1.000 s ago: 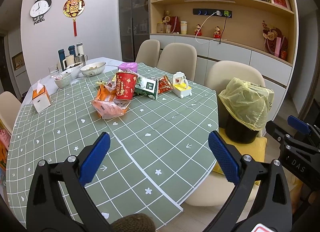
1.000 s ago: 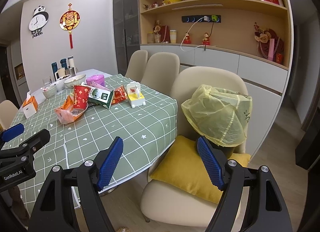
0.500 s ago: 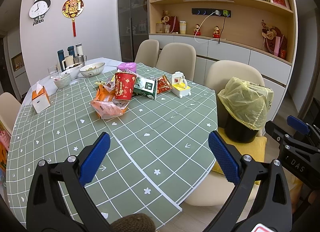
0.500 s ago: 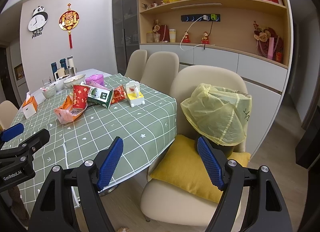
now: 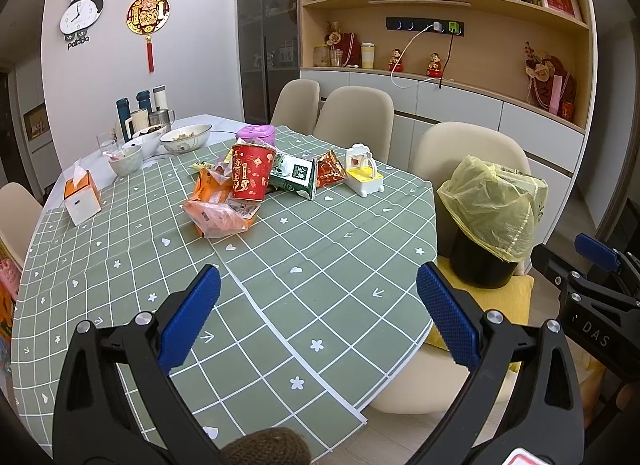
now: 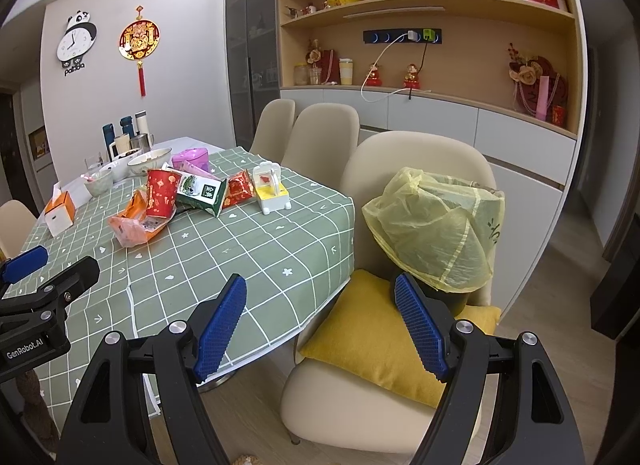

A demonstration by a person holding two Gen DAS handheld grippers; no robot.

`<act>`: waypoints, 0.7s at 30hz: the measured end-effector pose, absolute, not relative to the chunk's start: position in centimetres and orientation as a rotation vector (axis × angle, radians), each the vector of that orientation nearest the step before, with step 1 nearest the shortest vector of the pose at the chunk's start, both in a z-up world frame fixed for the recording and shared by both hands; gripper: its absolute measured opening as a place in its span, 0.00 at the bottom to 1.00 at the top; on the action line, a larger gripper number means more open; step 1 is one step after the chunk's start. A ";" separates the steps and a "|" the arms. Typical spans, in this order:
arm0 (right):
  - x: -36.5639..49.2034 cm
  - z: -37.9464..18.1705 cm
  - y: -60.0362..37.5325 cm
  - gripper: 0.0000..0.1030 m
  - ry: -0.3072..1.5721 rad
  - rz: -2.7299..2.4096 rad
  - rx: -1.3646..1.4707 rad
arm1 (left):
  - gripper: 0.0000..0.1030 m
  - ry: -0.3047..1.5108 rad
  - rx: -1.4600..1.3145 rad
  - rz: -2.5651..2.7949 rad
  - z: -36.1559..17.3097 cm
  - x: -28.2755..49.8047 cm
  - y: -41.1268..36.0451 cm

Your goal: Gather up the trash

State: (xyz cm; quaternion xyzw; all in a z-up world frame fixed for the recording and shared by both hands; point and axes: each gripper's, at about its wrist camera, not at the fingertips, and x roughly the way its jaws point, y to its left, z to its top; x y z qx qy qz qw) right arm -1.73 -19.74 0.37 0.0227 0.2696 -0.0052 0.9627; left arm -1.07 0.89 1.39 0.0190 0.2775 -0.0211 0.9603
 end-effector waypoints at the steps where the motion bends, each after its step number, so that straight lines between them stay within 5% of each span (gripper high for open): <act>1: -1.7 0.4 -19.7 0.71 0.546 -0.011 0.045 | 0.91 0.563 0.037 -0.043 1.4 -1.0 1.0; 21: 3.0 0.5 -17.2 0.71 0.567 0.004 0.009 | 0.91 0.667 0.027 -0.044 -0.6 4.9 5.7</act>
